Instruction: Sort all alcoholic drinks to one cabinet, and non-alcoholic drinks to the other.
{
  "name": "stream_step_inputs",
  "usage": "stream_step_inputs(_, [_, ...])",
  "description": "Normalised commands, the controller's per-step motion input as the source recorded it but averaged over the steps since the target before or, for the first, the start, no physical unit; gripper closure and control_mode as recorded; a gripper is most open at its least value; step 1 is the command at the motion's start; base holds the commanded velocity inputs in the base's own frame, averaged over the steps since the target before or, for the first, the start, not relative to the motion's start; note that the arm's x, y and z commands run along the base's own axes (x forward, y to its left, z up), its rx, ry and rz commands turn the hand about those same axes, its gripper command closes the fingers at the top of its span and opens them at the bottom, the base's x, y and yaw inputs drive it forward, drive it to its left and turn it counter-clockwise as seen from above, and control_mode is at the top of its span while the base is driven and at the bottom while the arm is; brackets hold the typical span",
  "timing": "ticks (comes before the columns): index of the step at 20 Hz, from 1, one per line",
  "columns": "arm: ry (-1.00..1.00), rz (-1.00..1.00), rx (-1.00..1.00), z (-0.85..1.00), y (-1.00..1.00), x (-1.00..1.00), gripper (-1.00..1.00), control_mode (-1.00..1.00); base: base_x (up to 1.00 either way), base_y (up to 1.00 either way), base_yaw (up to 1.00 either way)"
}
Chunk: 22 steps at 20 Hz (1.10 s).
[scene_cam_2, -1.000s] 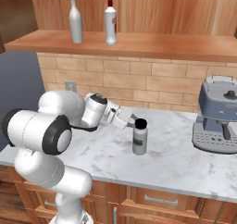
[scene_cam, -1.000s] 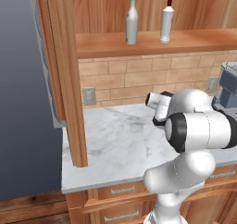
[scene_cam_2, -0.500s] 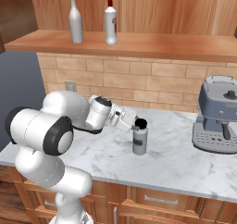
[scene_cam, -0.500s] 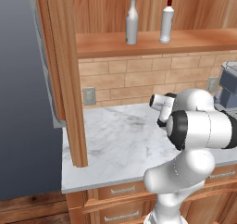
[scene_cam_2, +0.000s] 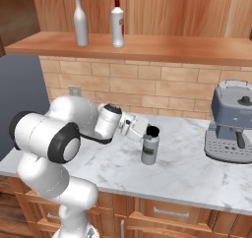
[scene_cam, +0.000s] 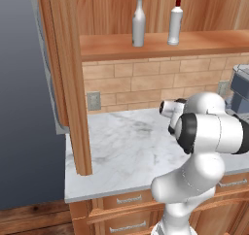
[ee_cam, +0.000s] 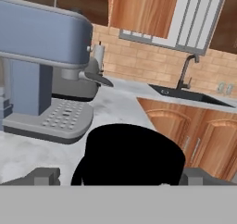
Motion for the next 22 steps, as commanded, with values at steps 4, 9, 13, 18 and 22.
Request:
stream_step_inputs(4, [0.00,-0.03,-0.11,-0.06,-0.12,0.00,-1.00,-1.00,0.00,0.00,0.00])
stream_step_inputs(9, [0.00,-0.01,-0.10,-0.03,-0.04,0.00,1.00,-1.00,0.00,0.00,0.00])
stream_step_inputs(13, [-0.01,0.00,-0.08,0.09,0.00,-0.29,1.00,-1.00,0.00,0.00,0.00])
stream_step_inputs(18, [-0.06,0.01,-0.01,0.57,0.00,-0.76,1.00,-1.00,0.00,0.00,0.00])
stream_step_inputs(22, [-0.02,0.07,0.00,0.94,0.00,-0.87,1.00,-1.00,0.00,0.00,0.00])
